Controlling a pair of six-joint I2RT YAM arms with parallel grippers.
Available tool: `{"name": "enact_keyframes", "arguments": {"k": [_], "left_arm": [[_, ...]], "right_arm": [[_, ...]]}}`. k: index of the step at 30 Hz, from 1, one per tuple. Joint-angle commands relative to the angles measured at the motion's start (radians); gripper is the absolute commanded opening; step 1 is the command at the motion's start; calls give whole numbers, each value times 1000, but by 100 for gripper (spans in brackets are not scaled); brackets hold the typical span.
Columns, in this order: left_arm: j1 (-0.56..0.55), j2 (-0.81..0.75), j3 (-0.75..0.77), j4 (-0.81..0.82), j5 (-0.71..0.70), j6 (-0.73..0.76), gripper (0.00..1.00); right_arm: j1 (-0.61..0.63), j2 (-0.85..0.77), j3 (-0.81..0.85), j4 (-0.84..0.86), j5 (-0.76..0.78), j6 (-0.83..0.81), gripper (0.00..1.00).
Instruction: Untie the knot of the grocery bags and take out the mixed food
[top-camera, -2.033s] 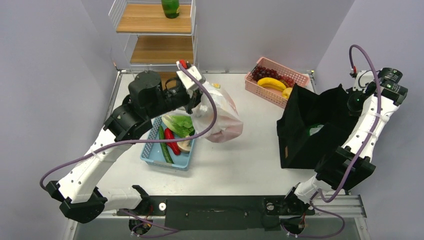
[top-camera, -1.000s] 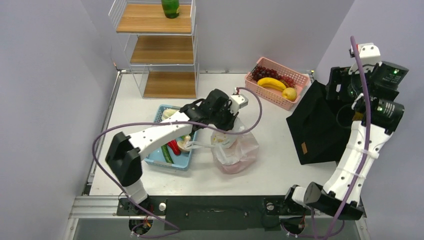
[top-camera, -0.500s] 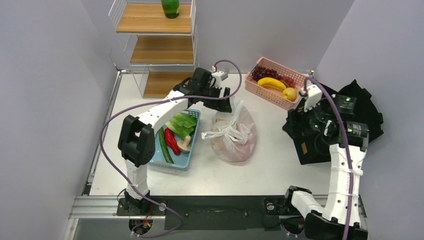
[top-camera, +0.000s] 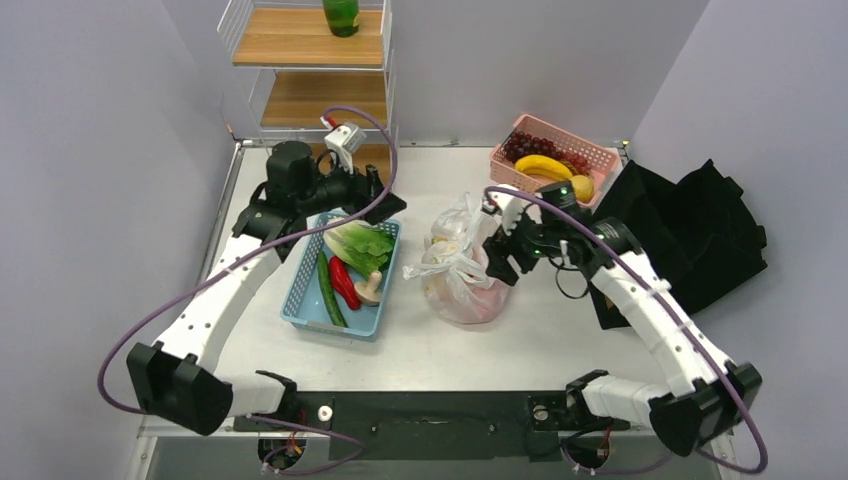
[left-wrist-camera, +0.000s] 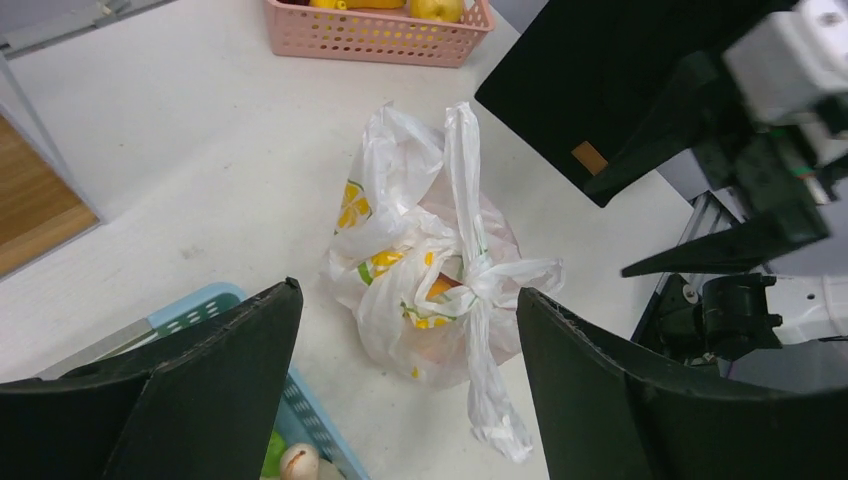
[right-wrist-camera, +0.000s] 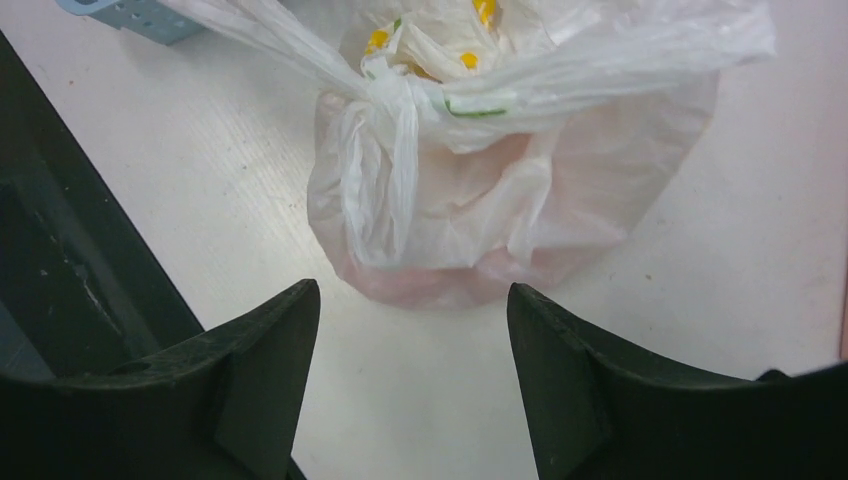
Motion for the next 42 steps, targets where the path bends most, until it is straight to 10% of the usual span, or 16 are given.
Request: {"name": "enact_keyframes", "arguments": {"k": [1, 8, 14, 26, 32, 42], "left_arm": [[15, -115, -65, 6, -9, 90, 77], [27, -286, -143, -155, -48, 282, 78], [28, -430, -273, -144, 0, 420, 78], [-45, -511, -466, -94, 90, 934, 80], [-327, -448, -479, -17, -4, 1113, 79], [-579, -231, -502, 285, -174, 1071, 72]], "right_arm": [[91, 117, -13, 151, 79, -8, 63], [187, 269, -41, 209, 181, -102, 53], [250, 208, -89, 279, 220, -174, 0], [312, -184, -362, 422, 107, -520, 0], [322, -228, -395, 422, 92, -583, 0], [351, -266, -425, 460, 109, -561, 0]]}}
